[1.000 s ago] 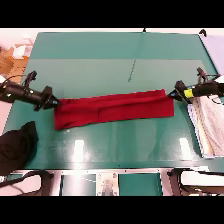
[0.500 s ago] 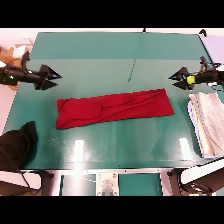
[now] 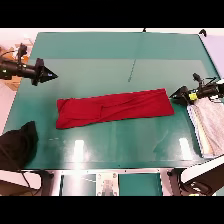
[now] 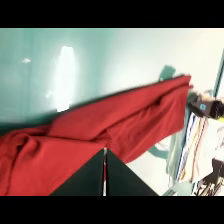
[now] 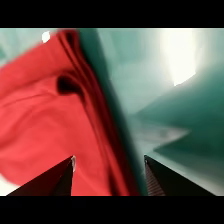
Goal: Fold the shirts.
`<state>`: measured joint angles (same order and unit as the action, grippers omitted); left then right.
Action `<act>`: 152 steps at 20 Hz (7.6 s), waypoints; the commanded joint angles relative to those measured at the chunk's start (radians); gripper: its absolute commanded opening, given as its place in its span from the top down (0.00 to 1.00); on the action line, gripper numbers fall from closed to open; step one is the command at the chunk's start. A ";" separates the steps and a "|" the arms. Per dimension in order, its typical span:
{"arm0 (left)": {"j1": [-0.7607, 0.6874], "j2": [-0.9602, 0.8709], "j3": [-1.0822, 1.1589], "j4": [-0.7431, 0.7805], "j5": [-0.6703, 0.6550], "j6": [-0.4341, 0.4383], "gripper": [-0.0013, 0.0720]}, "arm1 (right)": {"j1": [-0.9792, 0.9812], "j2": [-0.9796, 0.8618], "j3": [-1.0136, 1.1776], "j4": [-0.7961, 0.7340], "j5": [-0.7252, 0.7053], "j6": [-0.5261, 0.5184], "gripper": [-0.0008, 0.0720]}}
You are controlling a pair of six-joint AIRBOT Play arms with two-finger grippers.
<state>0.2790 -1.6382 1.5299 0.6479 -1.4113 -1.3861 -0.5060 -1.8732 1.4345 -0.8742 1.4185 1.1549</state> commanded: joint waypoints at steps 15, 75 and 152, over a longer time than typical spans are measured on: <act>-0.745 -0.224 0.014 0.028 0.400 0.086 0.94 | 0.122 0.223 0.091 0.006 0.143 -0.036 0.97; -0.198 0.257 0.036 0.626 -0.228 -0.230 0.94 | 0.662 0.107 -0.289 0.407 -0.336 0.023 0.53; -0.359 0.713 -0.707 0.287 0.066 -0.109 0.94 | 0.304 1.198 -0.796 -0.180 -0.209 0.332 0.97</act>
<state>-0.0521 -0.9932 0.9340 0.9443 -1.3727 -1.4803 -0.2852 -0.7475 0.7620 -1.0611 1.2533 1.5005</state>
